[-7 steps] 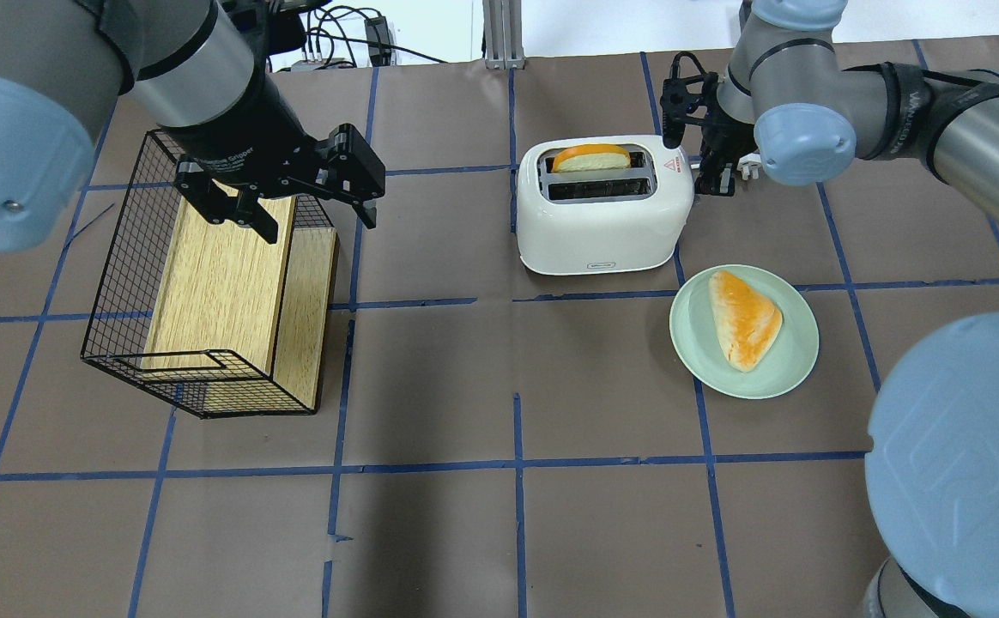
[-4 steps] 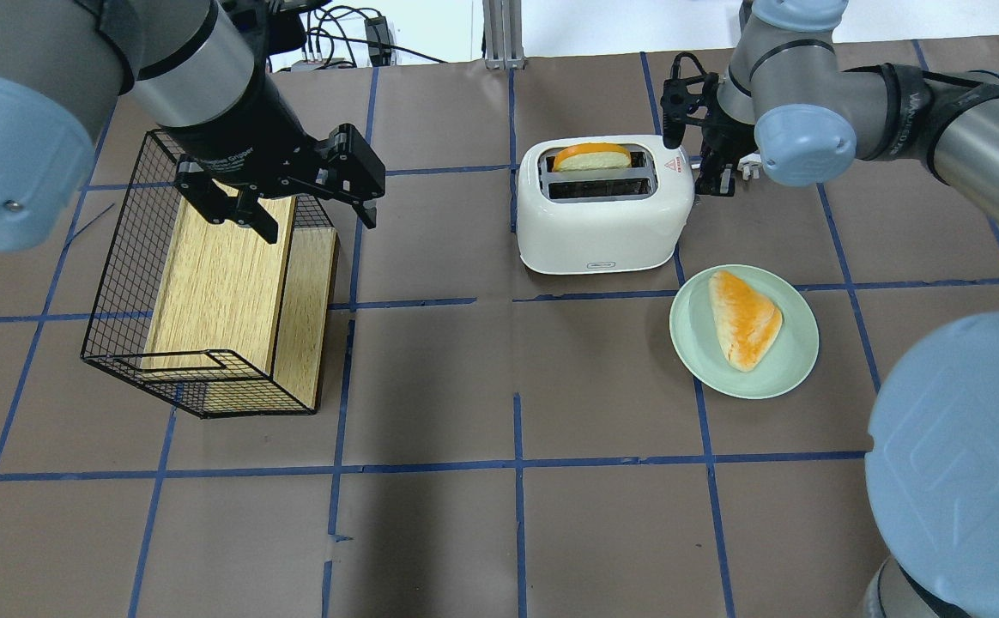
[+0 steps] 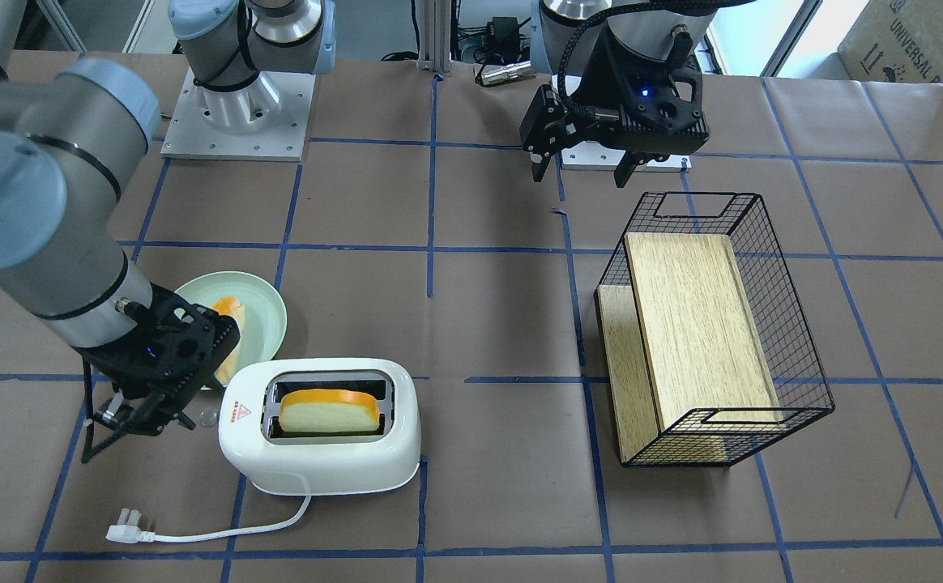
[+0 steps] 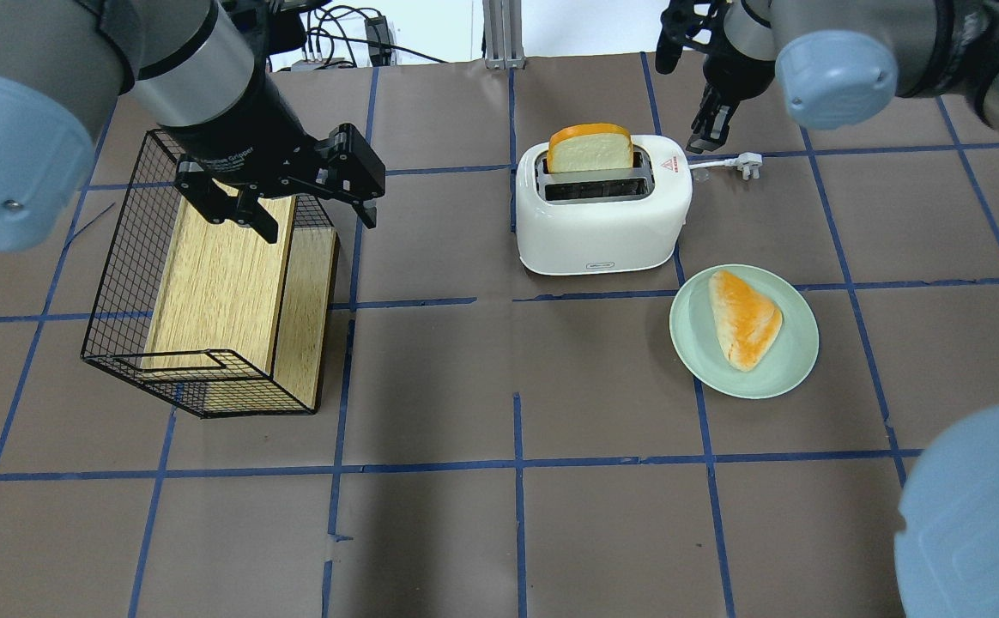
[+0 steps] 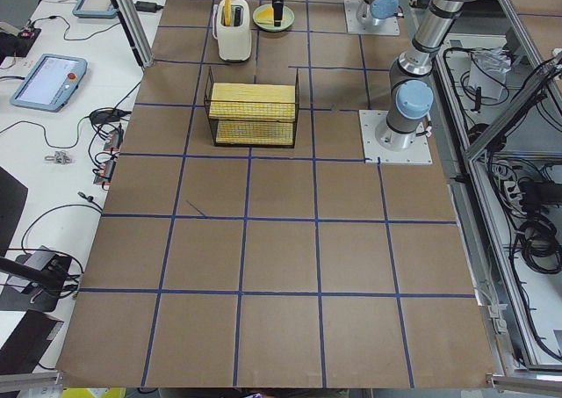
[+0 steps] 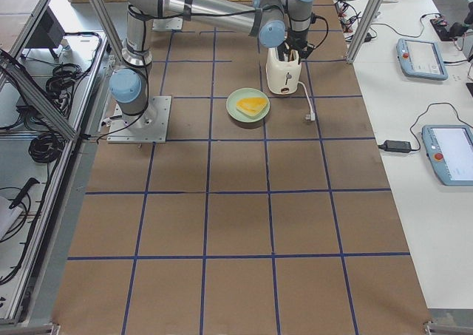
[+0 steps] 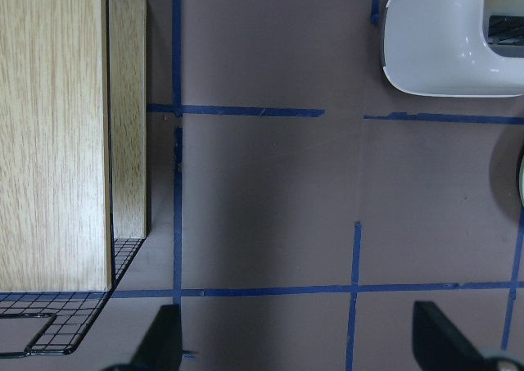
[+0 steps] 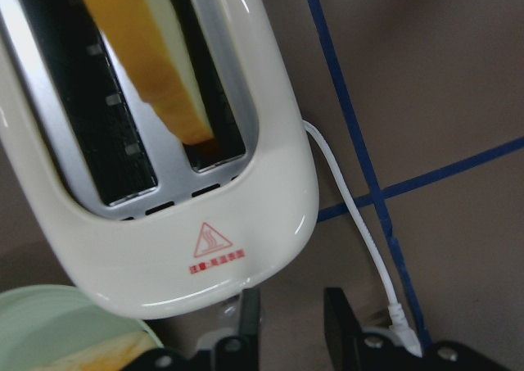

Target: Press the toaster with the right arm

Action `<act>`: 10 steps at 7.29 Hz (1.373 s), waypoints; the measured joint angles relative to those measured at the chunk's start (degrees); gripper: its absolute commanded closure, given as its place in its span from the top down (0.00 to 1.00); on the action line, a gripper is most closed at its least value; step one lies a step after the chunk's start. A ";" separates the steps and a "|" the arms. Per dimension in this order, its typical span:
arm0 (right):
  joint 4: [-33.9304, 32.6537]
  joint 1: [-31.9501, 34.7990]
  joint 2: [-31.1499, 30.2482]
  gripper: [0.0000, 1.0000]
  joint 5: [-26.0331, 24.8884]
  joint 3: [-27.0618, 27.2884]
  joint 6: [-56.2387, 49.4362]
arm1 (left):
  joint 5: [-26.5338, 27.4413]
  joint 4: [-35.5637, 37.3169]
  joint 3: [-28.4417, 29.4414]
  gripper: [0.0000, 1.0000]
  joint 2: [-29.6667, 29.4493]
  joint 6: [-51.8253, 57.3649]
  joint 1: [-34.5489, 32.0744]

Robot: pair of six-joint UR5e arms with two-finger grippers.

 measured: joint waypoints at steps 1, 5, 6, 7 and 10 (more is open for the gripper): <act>3.94 0.23 -3.64 1.00 -0.51 0.07 11.67 | 0.00 0.00 0.00 1.00 -0.01 0.00 0.00; 10.85 0.43 -14.83 1.00 -1.78 5.74 38.74 | 0.00 0.00 0.00 1.00 0.00 0.00 0.00; 11.84 0.44 -16.08 1.00 -1.85 6.17 41.73 | 0.00 0.00 0.00 1.00 0.01 0.00 0.00; 12.83 0.56 -16.89 1.00 -1.88 6.32 43.67 | 0.00 0.00 0.00 1.00 0.00 0.00 0.00; 13.98 2.12 -17.69 1.00 -1.90 6.44 47.08 | 0.00 0.00 0.00 1.00 0.02 0.00 0.00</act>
